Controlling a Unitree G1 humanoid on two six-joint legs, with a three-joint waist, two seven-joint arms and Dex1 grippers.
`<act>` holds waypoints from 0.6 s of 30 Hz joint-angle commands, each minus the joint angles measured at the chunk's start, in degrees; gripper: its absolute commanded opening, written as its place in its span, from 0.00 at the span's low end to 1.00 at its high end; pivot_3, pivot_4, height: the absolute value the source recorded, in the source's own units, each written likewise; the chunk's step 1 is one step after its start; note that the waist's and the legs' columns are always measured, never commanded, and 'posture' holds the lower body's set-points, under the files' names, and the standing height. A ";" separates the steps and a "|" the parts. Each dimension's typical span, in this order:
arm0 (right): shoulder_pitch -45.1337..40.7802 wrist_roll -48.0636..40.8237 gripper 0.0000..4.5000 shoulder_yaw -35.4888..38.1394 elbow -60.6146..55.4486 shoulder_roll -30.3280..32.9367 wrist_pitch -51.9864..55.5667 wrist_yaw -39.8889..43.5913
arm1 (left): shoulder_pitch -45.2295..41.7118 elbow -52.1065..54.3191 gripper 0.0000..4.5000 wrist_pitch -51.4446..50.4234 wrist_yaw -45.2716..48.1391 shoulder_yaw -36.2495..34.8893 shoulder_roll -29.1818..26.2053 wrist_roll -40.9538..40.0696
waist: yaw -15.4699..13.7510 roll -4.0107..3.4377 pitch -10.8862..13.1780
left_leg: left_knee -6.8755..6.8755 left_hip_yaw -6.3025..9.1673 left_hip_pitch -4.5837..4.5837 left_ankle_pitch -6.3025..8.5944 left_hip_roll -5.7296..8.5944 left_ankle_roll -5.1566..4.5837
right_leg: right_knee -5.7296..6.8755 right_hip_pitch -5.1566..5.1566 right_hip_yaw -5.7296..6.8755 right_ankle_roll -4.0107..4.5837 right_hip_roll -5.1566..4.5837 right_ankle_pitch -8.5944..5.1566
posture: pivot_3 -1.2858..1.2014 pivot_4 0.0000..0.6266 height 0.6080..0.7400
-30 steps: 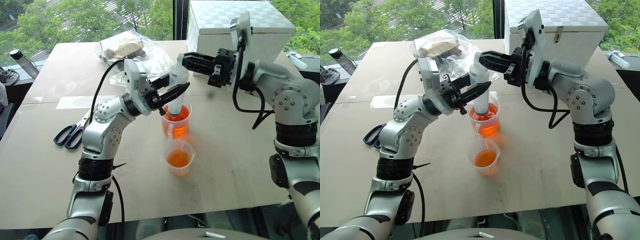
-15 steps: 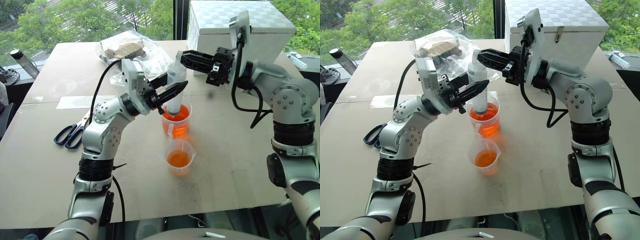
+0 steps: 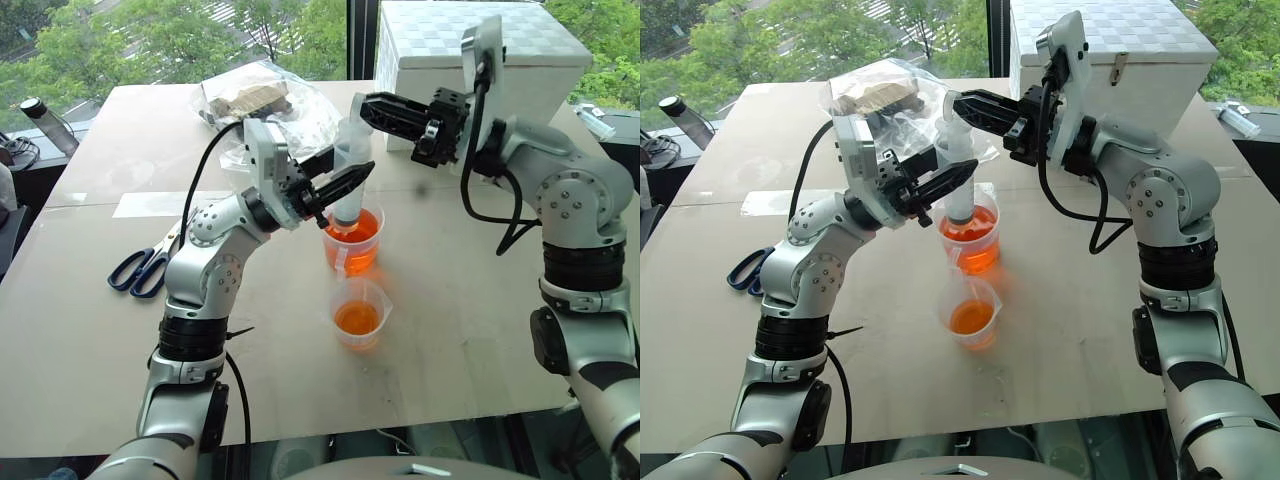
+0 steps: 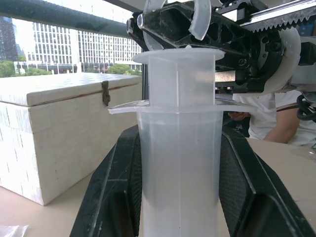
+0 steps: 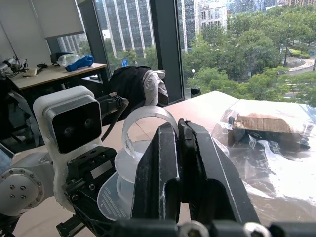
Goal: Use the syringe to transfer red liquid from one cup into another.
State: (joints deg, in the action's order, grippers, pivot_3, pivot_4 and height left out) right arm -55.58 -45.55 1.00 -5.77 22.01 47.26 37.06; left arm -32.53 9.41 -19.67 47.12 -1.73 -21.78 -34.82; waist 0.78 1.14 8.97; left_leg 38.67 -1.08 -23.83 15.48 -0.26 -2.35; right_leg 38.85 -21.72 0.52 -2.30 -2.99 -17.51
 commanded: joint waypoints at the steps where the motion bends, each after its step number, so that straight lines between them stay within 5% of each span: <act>1: -3.97 -0.52 0.01 6.02 -0.87 -0.22 -4.14 -1.93 | 0.46 0.12 0.32 -0.68 1.04 1.06 0.24 0.00 | 0.00 0.00 0.00 | 0.00 0.00 0.00 0.00 0.00 0.00 | 0.00 0.00 0.00 0.00 0.00 0.00 | 0.52 0.24 1.00; 18: -2.24 0.16 0.01 3.82 -2.31 0.97 -0.19 -2.18 | -0.75 0.06 0.32 0.07 0.26 0.66 1.46 0.48 | -0.07 0.00 0.00 | 0.00 0.00 0.00 0.00 0.00 0.00 | 0.00 0.00 0.01 0.00 0.00 0.00 | 0.52 0.24 1.00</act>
State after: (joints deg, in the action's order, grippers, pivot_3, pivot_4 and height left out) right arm -55.71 -45.21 2.07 -5.79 21.36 46.96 35.69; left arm -33.04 8.39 -19.93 46.88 -1.81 -20.62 -34.25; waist 0.72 1.15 8.97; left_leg 38.67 -1.08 -23.83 15.49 -0.25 -2.36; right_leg 38.85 -21.72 0.53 -2.30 -3.00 -17.51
